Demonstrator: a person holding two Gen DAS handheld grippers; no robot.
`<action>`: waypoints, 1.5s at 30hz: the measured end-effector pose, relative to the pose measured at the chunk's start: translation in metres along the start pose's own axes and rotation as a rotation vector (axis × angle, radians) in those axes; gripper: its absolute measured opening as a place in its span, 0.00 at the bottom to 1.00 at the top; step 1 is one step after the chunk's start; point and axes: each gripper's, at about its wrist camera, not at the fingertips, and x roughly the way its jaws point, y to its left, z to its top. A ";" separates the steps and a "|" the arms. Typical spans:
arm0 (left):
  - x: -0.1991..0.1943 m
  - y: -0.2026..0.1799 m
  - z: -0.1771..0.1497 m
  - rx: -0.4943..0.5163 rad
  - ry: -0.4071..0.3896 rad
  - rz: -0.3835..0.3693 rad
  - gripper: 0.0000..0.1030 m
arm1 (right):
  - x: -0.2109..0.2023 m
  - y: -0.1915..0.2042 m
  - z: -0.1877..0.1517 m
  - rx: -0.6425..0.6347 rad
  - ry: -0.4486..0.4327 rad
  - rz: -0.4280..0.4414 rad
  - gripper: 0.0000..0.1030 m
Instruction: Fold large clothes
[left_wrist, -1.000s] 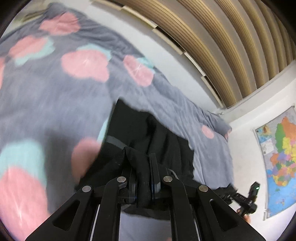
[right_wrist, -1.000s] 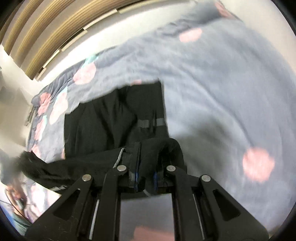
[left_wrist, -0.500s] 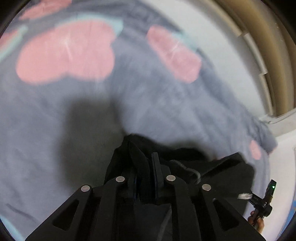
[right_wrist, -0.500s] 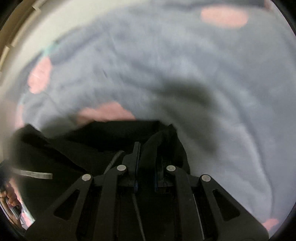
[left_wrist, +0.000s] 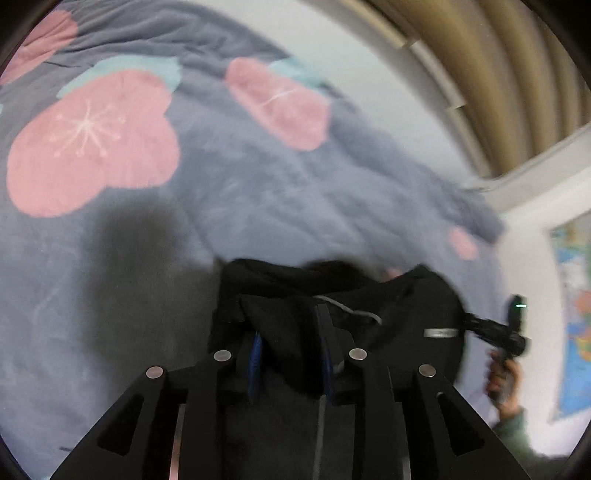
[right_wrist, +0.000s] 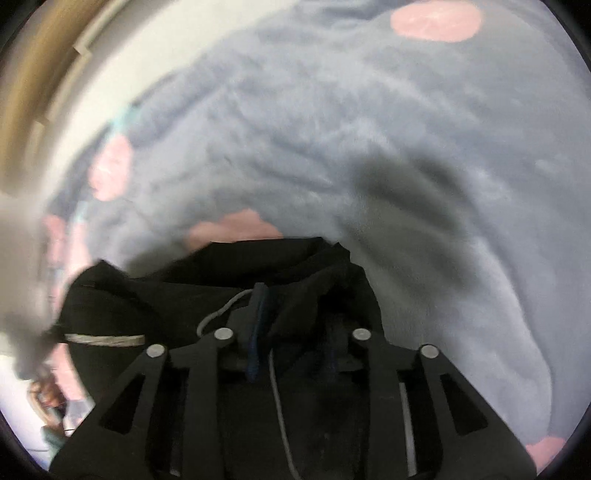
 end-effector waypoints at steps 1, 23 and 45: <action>-0.011 0.002 0.002 -0.014 0.003 -0.040 0.28 | -0.012 -0.004 -0.002 0.015 0.000 0.040 0.30; 0.034 0.023 0.014 -0.029 0.032 0.073 0.63 | 0.013 -0.005 0.000 -0.208 -0.059 -0.065 0.82; -0.017 -0.016 0.016 0.041 -0.234 -0.082 0.11 | -0.058 0.043 0.002 -0.395 -0.306 -0.120 0.10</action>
